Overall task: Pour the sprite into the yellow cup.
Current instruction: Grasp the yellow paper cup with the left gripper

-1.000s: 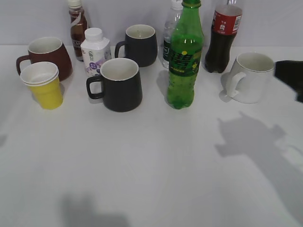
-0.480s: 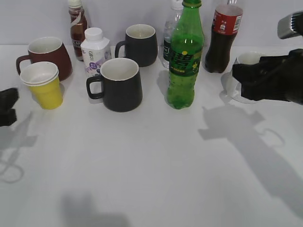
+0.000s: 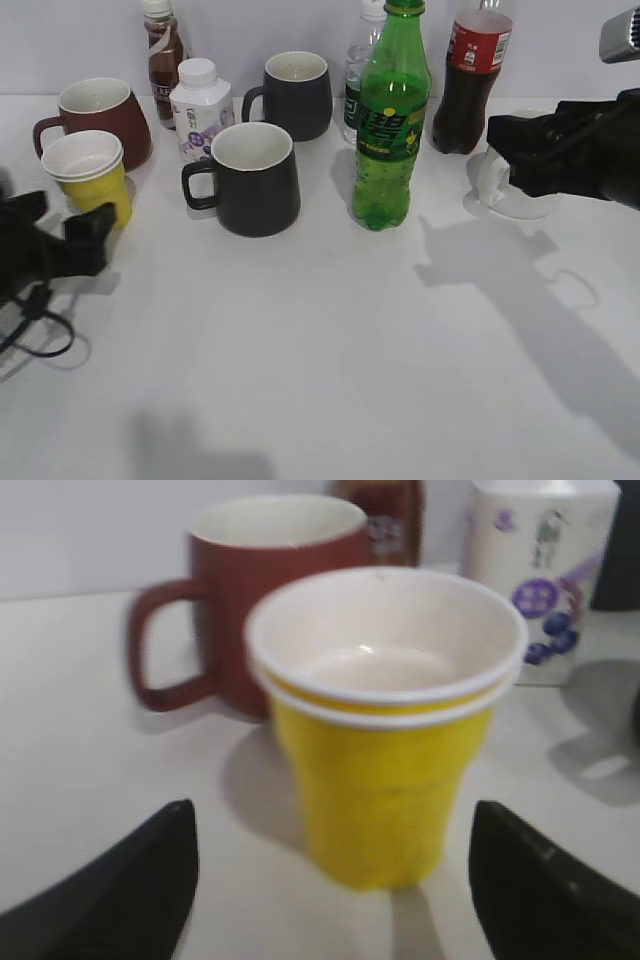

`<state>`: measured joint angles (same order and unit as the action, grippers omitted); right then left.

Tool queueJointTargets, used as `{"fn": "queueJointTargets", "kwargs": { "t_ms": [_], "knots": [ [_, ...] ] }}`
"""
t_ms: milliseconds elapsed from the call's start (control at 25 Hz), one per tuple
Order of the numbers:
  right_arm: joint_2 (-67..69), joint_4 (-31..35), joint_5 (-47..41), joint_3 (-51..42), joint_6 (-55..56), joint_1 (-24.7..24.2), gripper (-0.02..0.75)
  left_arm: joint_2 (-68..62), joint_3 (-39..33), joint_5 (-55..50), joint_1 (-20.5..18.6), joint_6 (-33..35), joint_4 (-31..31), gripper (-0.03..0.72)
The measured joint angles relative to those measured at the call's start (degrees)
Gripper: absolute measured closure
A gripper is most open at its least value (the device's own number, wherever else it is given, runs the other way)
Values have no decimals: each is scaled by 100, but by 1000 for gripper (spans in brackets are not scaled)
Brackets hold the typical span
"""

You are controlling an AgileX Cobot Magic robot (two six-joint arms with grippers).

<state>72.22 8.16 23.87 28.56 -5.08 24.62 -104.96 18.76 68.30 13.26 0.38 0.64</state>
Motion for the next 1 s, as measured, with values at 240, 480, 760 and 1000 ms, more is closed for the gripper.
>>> {"fn": "queueJointTargets", "kwargs": {
  "t_ms": [240, 480, 760, 1000],
  "knots": [
    [0, 0, 5, 0, 6, 0, 204, -545, 698, 13, -1, -38, -106, 45],
    [0, -194, 5, 0, 11, 0, 203, -834, 1298, -364, -7, -38, -114, 90],
    [0, -442, 5, 0, 28, 0, 204, -1081, 1763, -611, -7, -38, -138, 215],
    [149, -1741, 55, 200, 1025, 0, 204, -933, 1641, -678, -7, -38, -138, 298]
  ]
}}
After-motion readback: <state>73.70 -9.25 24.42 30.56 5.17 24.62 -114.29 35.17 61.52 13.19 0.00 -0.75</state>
